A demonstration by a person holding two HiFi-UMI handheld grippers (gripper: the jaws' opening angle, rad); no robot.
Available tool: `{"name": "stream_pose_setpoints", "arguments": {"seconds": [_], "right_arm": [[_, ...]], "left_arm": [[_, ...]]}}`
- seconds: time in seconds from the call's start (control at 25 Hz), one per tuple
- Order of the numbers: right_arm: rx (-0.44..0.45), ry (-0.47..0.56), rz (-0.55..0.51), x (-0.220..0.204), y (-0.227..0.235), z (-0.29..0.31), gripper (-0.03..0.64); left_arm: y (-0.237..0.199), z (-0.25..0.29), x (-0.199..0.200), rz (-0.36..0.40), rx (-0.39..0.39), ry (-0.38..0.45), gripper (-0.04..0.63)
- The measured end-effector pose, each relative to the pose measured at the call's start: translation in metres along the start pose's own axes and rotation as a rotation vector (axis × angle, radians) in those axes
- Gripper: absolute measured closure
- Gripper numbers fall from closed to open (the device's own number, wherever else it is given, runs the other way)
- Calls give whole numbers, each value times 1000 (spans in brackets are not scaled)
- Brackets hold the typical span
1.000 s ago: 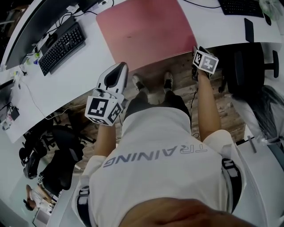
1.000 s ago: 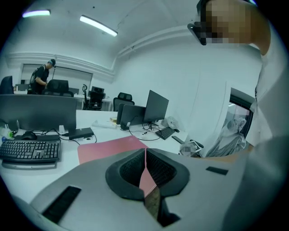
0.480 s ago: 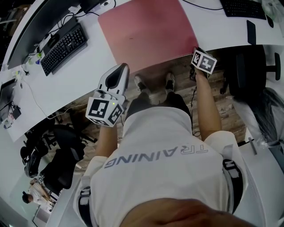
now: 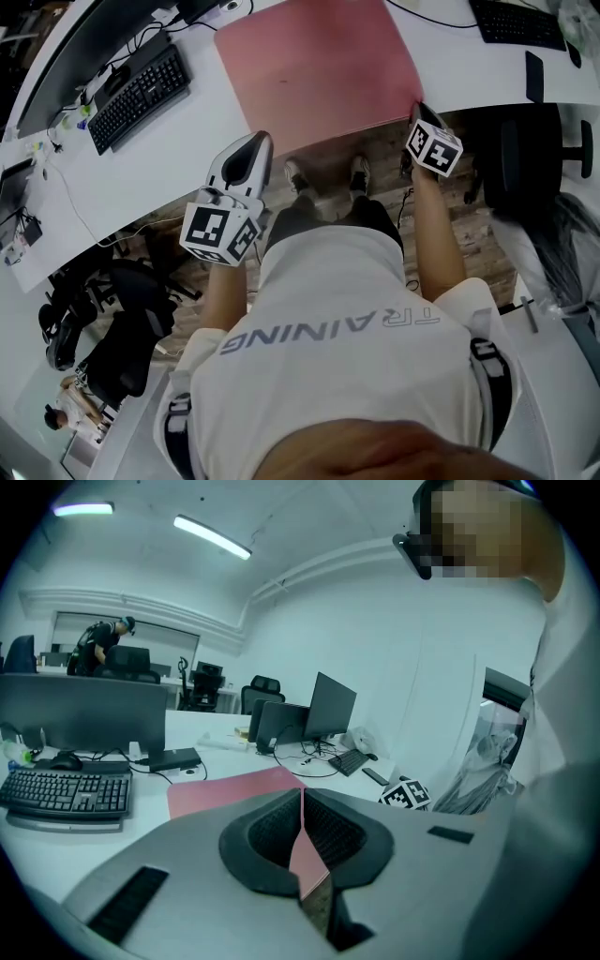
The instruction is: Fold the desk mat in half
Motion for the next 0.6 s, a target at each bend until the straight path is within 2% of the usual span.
{"name": "stream_pose_setpoints", "arguments": {"seconds": [0.28, 0.6], "right_arm": [[79, 81, -129, 8, -33, -23, 572], [180, 125, -291, 18, -79, -39, 572]], "left_arm": [[-1, -7, -2, -9, 7, 19, 557], [-3, -21, -8, -36, 30, 45, 557]]}}
Point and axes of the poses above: the fingertips, and each gripper's own axes: z forward along the fingers, y to its right, x out of its top, the point moved 9 cm from there along -z, backward along the fingers, and after that the axes turned 10 degrees about -y, right-handed, at the moved point
